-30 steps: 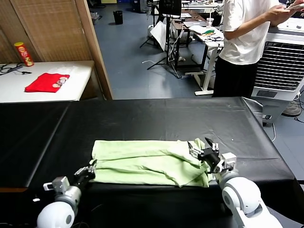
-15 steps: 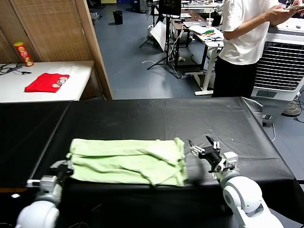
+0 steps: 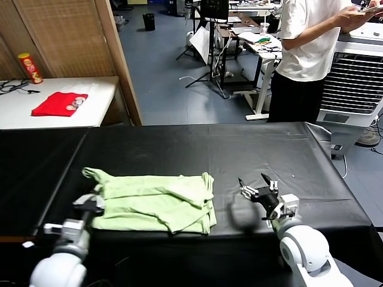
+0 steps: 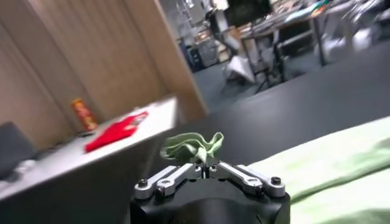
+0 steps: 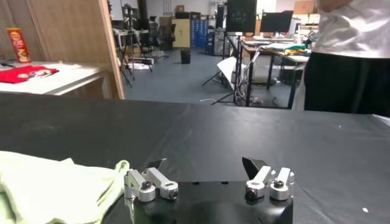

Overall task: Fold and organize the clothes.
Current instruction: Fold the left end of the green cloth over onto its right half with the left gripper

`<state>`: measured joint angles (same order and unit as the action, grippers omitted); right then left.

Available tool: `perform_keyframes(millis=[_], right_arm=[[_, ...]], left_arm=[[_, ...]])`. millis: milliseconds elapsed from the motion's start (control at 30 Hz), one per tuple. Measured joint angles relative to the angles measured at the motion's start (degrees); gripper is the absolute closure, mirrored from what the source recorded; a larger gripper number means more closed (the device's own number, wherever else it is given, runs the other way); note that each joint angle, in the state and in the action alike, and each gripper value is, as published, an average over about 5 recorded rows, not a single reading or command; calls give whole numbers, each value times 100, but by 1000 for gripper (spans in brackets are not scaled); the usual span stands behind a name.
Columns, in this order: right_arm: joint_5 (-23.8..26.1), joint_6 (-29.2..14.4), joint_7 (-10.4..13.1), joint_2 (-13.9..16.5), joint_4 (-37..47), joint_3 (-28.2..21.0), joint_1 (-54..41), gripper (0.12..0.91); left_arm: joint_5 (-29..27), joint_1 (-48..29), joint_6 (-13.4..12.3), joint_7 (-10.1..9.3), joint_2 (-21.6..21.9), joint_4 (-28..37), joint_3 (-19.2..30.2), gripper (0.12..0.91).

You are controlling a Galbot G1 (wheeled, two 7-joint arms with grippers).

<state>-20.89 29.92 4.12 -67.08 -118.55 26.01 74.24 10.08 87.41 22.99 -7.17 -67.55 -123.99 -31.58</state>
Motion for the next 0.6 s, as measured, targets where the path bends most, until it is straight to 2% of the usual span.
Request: perform_keyframes(millis=[267,467,600], right_arm=[[143,-13,-5,-33,150,39,32,227],[200,-3,-6,-38,247,-15,-11,227],[203,-1,-20,-37,283,-37,-38,227]], left_arm=[[1285,-499,142,-131,-707,95,1344,884],[1647,-871,174,-200,-1285,312,2052,884],[1560,-1002,169,-202,-1512,463,2297,884]])
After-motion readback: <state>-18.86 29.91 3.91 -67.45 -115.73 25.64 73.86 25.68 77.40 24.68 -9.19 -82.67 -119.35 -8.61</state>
